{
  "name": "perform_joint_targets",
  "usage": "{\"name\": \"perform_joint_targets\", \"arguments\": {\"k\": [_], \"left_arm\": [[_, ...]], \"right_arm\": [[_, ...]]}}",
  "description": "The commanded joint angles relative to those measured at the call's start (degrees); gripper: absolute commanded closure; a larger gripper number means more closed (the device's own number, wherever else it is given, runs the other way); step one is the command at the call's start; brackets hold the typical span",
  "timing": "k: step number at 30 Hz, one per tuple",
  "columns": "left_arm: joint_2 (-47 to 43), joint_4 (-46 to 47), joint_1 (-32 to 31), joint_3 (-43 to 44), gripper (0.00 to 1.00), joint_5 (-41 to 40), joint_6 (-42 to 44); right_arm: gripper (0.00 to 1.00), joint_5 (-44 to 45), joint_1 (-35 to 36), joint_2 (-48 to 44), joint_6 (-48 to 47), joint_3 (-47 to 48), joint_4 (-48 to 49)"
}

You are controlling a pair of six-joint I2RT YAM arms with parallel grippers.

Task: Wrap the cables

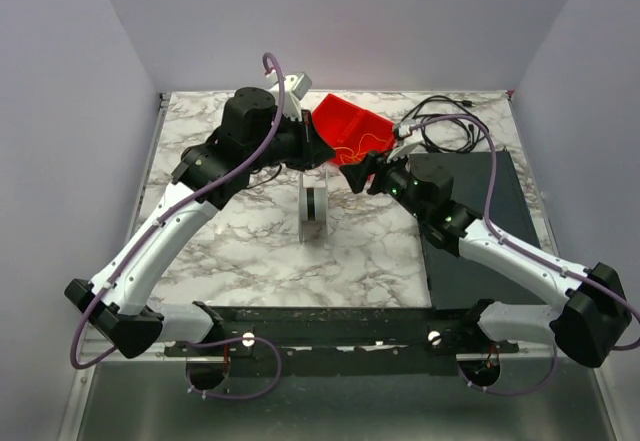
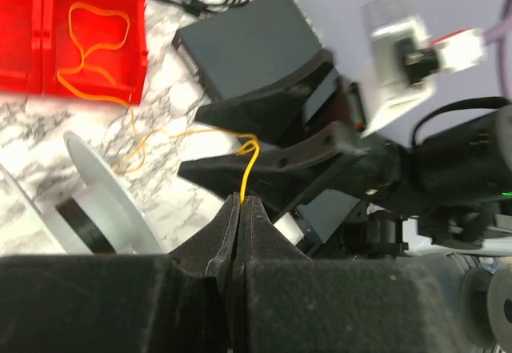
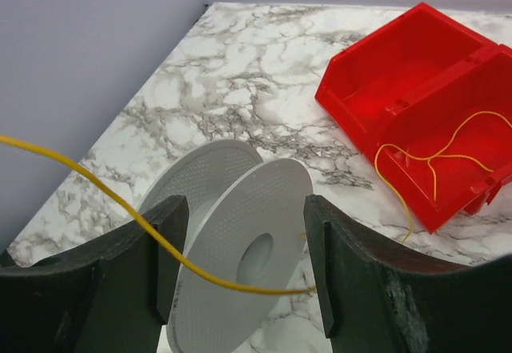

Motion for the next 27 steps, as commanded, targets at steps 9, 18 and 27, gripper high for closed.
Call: {"name": "perform_joint_targets", "arguments": {"k": [9, 18, 27], "left_arm": [[-4.3, 6.0, -0.2, -13.8, 1.00, -5.7, -5.7], [-9.1, 7.1, 0.3, -21.3, 1.00, -10.3, -6.9], [-10.9, 7.3, 0.5, -25.3, 1.00, -9.5, -7.3]], "right_arm": [[0.67, 8.6, 2.7, 1.0, -0.5, -0.3, 2.3], [0.69, 14.7, 2.7, 2.1, -2.5, 0.5, -5.2], [0.73, 14.5, 2.7, 3.7, -0.8, 2.4, -6.2]]}}
